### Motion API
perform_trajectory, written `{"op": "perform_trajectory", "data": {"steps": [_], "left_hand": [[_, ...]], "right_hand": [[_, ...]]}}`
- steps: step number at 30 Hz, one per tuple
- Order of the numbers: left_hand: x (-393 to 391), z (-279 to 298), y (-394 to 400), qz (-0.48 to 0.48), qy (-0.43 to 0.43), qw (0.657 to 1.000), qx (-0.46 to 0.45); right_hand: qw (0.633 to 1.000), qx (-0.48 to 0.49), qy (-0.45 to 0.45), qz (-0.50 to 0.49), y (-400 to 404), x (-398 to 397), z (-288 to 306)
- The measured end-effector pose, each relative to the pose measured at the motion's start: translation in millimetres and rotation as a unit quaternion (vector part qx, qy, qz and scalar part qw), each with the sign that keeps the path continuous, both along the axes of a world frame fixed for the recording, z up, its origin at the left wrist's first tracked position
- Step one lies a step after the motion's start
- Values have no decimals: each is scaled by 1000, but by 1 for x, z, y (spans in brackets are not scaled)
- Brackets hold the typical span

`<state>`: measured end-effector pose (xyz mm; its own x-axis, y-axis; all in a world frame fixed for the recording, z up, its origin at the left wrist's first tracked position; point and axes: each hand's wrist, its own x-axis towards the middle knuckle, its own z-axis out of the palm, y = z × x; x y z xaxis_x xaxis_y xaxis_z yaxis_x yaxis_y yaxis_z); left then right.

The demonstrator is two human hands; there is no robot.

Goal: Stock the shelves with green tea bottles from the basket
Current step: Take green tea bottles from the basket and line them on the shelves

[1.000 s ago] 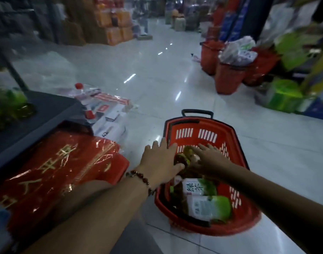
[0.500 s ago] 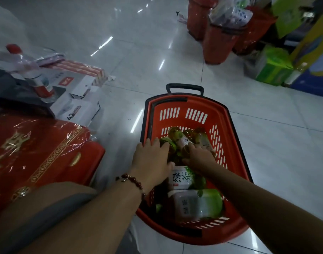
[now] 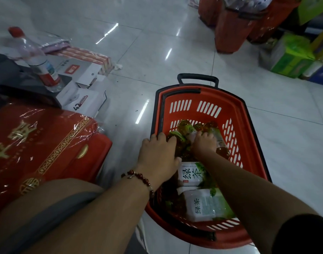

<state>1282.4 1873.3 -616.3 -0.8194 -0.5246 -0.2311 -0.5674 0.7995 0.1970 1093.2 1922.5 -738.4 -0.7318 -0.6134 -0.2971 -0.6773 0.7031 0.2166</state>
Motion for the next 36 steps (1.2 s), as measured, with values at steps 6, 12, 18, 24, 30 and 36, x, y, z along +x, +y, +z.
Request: {"op": "perform_trajectory", "data": {"steps": [6, 12, 18, 24, 30, 36], "left_hand": [[6, 0, -3, 8, 1, 1000, 3], [10, 2, -2, 8, 15, 1000, 5], [18, 4, -1, 10, 31, 999, 6], [24, 10, 3, 11, 72, 997, -7], [24, 24, 16, -23, 133, 991, 0], [34, 44, 26, -14, 210, 976, 53]], "right_hand": [[994, -96, -45, -25, 3, 1, 12], [872, -291, -314, -239, 6, -8, 38], [819, -361, -375, -242, 34, -16, 75], [848, -351, -376, -126, 58, -13, 132], [875, -269, -402, -10, 66, 17, 205], [891, -238, -377, 83, 65, 56, 262]]}}
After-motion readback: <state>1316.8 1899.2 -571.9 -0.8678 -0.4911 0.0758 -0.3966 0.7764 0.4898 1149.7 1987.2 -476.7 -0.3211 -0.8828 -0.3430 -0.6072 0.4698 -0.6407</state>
